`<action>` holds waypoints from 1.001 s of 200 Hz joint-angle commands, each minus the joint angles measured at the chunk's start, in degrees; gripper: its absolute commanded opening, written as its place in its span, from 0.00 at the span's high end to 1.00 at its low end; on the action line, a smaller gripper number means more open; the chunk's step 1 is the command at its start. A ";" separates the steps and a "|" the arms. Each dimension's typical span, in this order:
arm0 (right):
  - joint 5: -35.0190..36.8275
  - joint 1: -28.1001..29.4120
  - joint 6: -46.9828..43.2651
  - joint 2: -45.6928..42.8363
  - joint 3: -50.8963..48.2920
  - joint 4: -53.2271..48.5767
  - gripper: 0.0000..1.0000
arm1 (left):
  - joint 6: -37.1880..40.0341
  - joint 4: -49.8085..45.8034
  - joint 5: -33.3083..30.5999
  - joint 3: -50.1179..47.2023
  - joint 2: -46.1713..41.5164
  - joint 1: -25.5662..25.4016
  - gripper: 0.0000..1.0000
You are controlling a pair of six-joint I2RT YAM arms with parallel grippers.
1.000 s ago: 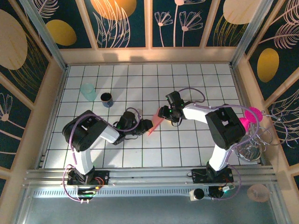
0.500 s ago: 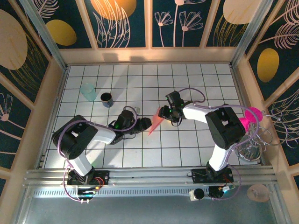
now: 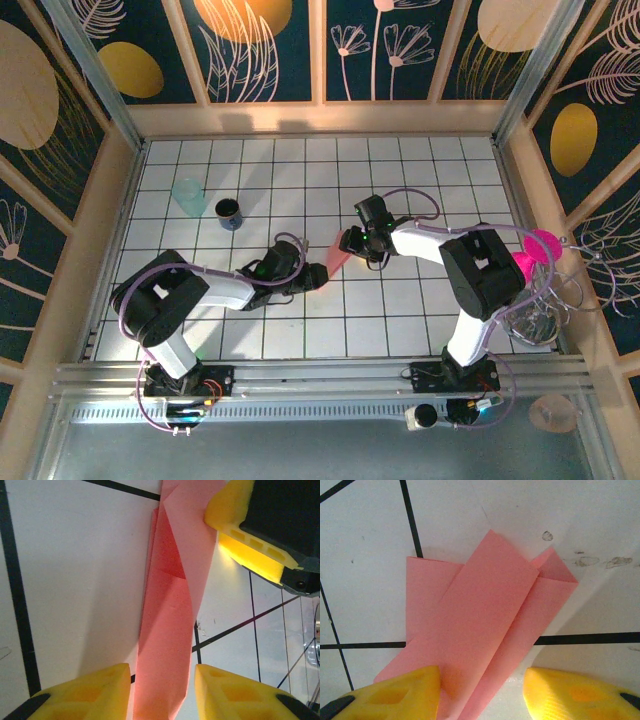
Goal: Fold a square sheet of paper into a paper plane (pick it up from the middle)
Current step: Fold the wing for the fifth time at the center of the table.
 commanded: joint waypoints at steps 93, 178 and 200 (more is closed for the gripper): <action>3.11 0.11 1.23 7.35 -3.27 3.04 0.55 | 0.98 -5.39 -2.23 2.72 4.92 -0.30 0.78; 3.59 -0.06 1.29 8.12 -3.37 2.75 0.57 | 0.97 -9.25 -4.51 4.61 7.07 -0.32 0.83; 3.64 -0.06 1.30 8.24 -3.45 2.69 0.58 | 1.02 -10.09 -4.66 5.15 7.72 -0.34 0.84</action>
